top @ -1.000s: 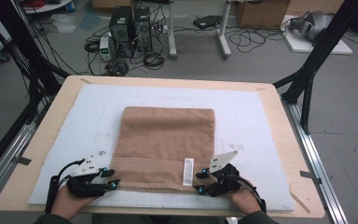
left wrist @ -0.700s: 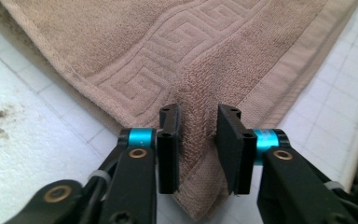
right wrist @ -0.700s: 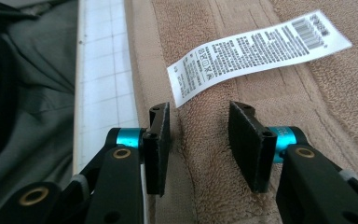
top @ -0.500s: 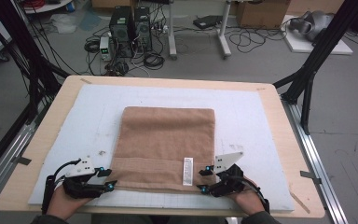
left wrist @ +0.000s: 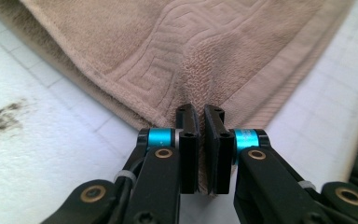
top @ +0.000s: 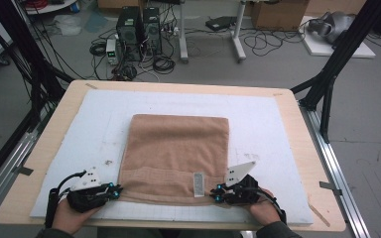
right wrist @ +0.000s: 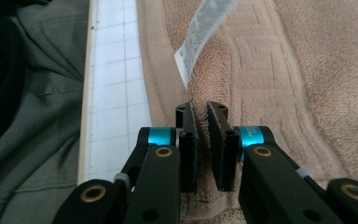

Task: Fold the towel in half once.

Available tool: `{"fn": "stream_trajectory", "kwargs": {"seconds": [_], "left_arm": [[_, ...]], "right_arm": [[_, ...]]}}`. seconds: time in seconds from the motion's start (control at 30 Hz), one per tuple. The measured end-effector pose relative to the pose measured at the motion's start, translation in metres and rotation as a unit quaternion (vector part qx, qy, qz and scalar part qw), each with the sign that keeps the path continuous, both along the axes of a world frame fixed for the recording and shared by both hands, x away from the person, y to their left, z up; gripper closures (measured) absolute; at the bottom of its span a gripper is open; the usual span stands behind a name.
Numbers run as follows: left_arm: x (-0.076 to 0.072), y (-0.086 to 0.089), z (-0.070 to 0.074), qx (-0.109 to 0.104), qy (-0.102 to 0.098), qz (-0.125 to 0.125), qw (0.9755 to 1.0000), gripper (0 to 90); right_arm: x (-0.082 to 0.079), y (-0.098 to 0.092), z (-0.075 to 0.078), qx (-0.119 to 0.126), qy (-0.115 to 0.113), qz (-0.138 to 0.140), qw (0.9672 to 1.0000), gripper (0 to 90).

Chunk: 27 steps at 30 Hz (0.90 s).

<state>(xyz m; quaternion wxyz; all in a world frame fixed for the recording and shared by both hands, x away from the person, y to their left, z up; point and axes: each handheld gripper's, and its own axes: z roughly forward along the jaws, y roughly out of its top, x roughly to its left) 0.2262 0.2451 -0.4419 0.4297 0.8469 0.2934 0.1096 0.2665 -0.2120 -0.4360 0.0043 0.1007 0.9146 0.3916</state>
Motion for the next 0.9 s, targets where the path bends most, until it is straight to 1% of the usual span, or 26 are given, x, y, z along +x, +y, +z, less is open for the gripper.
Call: {"fn": "stream_trajectory", "kwargs": {"seconds": [0.03, 0.1, 0.17, 0.2, 0.23, 0.27, 0.3, 0.33, 0.37, 0.4, 0.43, 0.47, 0.5, 0.53, 0.57, 0.6, 0.63, 0.67, 0.7, 0.73, 0.77, 0.8, 0.83, 0.87, 0.9], "left_arm": [[-0.003, 0.001, 0.002, -0.002, 0.0, -0.003, 1.0, 85.3], [-0.011, 0.003, 0.005, -0.013, 0.007, -0.015, 0.9998, 85.4], [-0.02, 0.001, 0.008, -0.011, 0.006, -0.029, 0.9995, 85.4], [-0.024, 0.0, 0.007, -0.008, 0.007, -0.032, 0.9994, 85.4], [-0.025, -0.001, 0.007, -0.006, 0.007, -0.034, 0.9994, 85.3], [-0.026, 0.0, 0.008, -0.012, 0.005, -0.033, 0.9994, 84.8], [-0.025, 0.002, 0.009, -0.023, 0.007, -0.034, 0.9991, 82.4], [-0.023, 0.004, 0.01, -0.036, 0.011, -0.03, 0.9988, 76.6], [-0.02, 0.006, 0.013, -0.042, 0.011, -0.024, 0.9988, 67.6], [-0.017, 0.007, 0.016, -0.046, 0.008, -0.018, 0.9987, 60.6], [-0.01, 0.009, 0.02, -0.05, 0.0, -0.012, 0.9987, 57.8], [-0.005, 0.009, 0.022, -0.052, -0.001, -0.007, 0.9986, 55.3], [0.007, 0.01, 0.026, -0.051, -0.004, 0.006, 0.9987, 52.9], [0.018, 0.01, 0.029, -0.056, -0.004, 0.015, 0.9983, 51.3], [0.03, 0.01, 0.031, -0.06, -0.006, 0.023, 0.9979, 51.1], [0.042, 0.011, 0.033, -0.071, -0.007, 0.039, 0.9967, 51.2], [0.055, 0.01, 0.035, -0.078, -0.004, 0.055, 0.9954, 51.3], [0.068, 0.008, 0.037, -0.074, -0.01, 0.065, 0.995, 51.2], [0.08, 0.006, 0.039, -0.06, -0.02, 0.077, 0.995, 52.1], [0.088, 0.003, 0.04, -0.056, -0.029, 0.086, 0.9943, 52.9], [0.103, 0.0, 0.041, -0.058, -0.032, 0.094, 0.9933, 53.5], [0.115, -0.002, 0.041, -0.06, -0.031, 0.097, 0.993, 55.1], [0.123, -0.005, 0.04, -0.057, -0.035, 0.104, 0.9923, 56.2], [0.132, -0.009, 0.039, -0.056, -0.033, 0.109, 0.9919, 57.0], [0.143, -0.012, 0.037, -0.061, -0.026, 0.107, 0.992, 57.0]], "right_arm": [[-0.001, -0.002, 0.002, 0.006, 0.0, 0.001, 1.0, 83.5], [-0.003, -0.006, 0.007, 0.022, 0.013, 0.011, 0.9996, 83.4], [-0.007, -0.01, 0.009, 0.02, 0.02, 0.018, 0.9994, 82.7], [-0.009, -0.011, 0.008, 0.017, 0.032, 0.022, 0.9991, 81.1], [-0.01, -0.011, 0.006, 0.014, 0.04, 0.026, 0.9988, 77.1], [-0.01, -0.011, 0.005, 0.013, 0.045, 0.028, 0.9985, 68.8], [-0.009, -0.012, 0.006, 0.023, 0.052, 0.02, 0.9982, 60.5], [-0.008, -0.014, 0.009, 0.037, 0.052, 0.013, 0.9979, 57.0], [-0.006, -0.016, 0.014, 0.052, 0.047, 0.007, 0.9975, 52.8], [-0.003, -0.018, 0.019, 0.063, 0.037, -0.007, 0.9973, 47.7], [0.001, -0.019, 0.022, 0.067, 0.032, -0.022, 0.997, 46.8], [0.01, -0.021, 0.028, 0.063, 0.023, -0.039, 0.997, 46.8], [0.017, -0.022, 0.031, 0.059, 0.012, -0.054, 0.9968, 46.7], [0.029, -0.022, 0.035, 0.058, 0.005, -0.076, 0.9954, 46.3], [0.041, -0.022, 0.038, 0.056, 0.003, -0.09, 0.9944, 46.0], [0.053, -0.023, 0.04, 0.054, -0.003, -0.106, 0.9929, 45.6], [0.066, -0.023, 0.043, 0.054, -0.011, -0.126, 0.9905, 45.6], [0.078, -0.024, 0.045, 0.056, -0.01, -0.14, 0.9885, 45.5], [0.09, -0.025, 0.047, 0.059, -0.016, -0.158, 0.9856, 44.6], [0.101, -0.025, 0.048, 0.06, -0.015, -0.171, 0.9833, 44.6], [0.109, -0.024, 0.048, 0.056, -0.019, -0.179, 0.982, 44.6], [0.12, -0.023, 0.047, 0.047, -0.025, -0.193, 0.9798, 44.6], [0.128, -0.021, 0.046, 0.04, -0.029, -0.198, 0.9789, 45.1], [0.133, -0.02, 0.044, 0.034, -0.033, -0.203, 0.978, 45.7], [0.139, -0.018, 0.042, 0.025, -0.038, -0.213, 0.976, 45.8]]}}
